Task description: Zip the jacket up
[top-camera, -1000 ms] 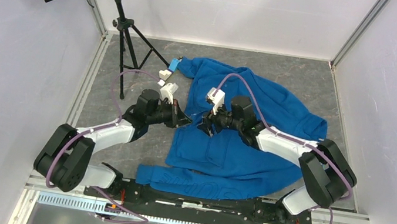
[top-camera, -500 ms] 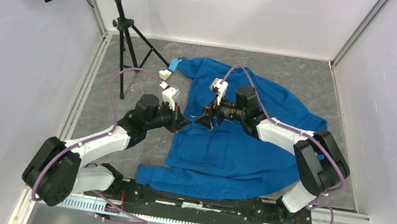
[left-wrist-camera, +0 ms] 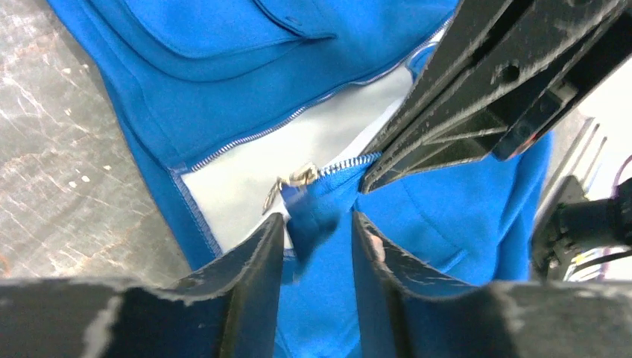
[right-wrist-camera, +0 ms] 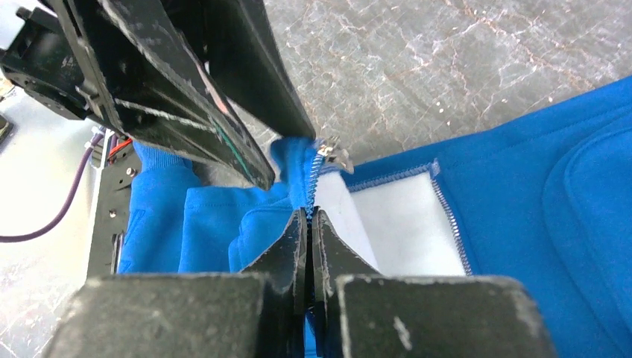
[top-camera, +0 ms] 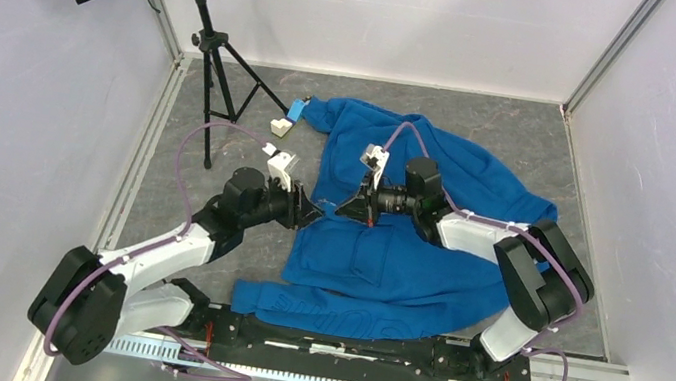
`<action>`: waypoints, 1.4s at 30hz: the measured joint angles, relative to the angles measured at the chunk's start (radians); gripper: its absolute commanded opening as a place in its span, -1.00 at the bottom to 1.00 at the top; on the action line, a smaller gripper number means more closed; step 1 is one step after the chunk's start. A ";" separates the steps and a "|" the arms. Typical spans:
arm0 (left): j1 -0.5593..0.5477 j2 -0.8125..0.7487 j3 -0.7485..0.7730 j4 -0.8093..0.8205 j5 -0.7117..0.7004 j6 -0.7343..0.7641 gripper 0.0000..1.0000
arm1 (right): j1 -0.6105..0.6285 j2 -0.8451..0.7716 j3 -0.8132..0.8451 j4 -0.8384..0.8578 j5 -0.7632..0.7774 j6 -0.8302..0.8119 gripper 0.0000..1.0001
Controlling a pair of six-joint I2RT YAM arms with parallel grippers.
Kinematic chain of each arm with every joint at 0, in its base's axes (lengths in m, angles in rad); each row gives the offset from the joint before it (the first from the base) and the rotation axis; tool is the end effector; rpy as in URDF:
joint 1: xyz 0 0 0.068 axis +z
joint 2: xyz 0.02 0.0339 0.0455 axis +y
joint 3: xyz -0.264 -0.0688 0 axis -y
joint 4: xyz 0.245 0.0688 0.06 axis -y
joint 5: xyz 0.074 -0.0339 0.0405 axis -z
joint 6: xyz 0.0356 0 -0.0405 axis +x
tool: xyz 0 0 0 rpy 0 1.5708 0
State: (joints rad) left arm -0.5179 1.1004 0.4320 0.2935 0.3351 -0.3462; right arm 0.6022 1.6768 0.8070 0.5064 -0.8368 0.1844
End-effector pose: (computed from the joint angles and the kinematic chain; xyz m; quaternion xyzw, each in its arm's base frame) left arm 0.1940 -0.1240 0.2047 0.1634 0.8039 -0.3576 0.4463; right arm 0.2679 0.2162 0.1927 -0.3816 0.6880 0.5077 0.3509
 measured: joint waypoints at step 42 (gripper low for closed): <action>0.100 -0.025 -0.122 0.304 0.317 -0.565 0.38 | 0.038 -0.097 -0.123 0.112 -0.016 -0.029 -0.99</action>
State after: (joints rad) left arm -0.4175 1.0756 0.3099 0.5980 0.6525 -0.9112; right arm 0.6399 1.5795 0.6838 0.6182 -0.8528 0.1551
